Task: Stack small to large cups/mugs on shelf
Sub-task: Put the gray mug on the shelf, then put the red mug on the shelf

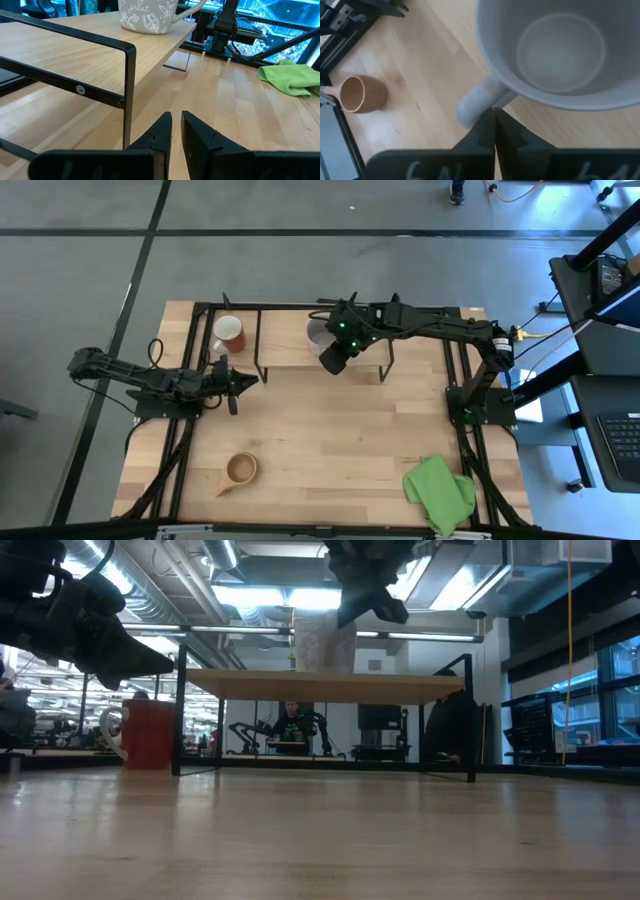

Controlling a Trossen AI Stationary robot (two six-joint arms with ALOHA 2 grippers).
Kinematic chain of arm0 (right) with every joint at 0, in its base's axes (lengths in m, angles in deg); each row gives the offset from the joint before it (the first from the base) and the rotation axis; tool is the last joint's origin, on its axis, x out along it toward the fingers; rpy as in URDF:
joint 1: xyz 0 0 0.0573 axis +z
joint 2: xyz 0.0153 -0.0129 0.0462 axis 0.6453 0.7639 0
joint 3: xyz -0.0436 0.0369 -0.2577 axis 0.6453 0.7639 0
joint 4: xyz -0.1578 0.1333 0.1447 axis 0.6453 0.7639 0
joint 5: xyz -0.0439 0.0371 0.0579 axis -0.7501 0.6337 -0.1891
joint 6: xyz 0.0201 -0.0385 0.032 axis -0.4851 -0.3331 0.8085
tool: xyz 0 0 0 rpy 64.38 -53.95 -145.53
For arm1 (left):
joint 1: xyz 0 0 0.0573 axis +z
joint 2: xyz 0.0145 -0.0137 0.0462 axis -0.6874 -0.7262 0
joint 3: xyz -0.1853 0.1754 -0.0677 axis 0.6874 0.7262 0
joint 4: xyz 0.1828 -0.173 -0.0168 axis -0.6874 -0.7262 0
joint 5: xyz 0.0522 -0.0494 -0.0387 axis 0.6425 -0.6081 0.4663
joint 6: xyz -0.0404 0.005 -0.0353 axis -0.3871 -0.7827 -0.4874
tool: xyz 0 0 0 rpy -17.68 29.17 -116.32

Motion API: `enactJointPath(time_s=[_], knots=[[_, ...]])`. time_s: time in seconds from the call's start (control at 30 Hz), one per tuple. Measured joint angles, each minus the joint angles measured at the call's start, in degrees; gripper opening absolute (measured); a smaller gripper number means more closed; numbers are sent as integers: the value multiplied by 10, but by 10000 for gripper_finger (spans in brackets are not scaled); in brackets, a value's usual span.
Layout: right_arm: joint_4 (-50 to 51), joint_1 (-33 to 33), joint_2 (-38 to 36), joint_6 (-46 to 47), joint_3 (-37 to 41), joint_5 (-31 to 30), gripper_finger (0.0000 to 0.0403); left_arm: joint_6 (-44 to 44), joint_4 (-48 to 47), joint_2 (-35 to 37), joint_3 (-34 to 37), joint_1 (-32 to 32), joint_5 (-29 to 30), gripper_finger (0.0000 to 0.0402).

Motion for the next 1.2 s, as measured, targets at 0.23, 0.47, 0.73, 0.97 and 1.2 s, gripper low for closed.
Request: enactJointPath(time_s=[0.23,0.47,0.73,0.97,1.2], knots=[[-13,0,0,2,0,0,0,0,0,0,0,0,0,35],[-15,0,0,3,0,-1,0,0,0,0,0,0,0,35],[-20,0,0,6,0,-5,0,0,0,0,0,0,0,35],[2,0,0,3,0,-7,8,0,0,0,0,0,0,35],[40,0,-1,-11,0,-22,21,0,0,0,0,0,0,35]])
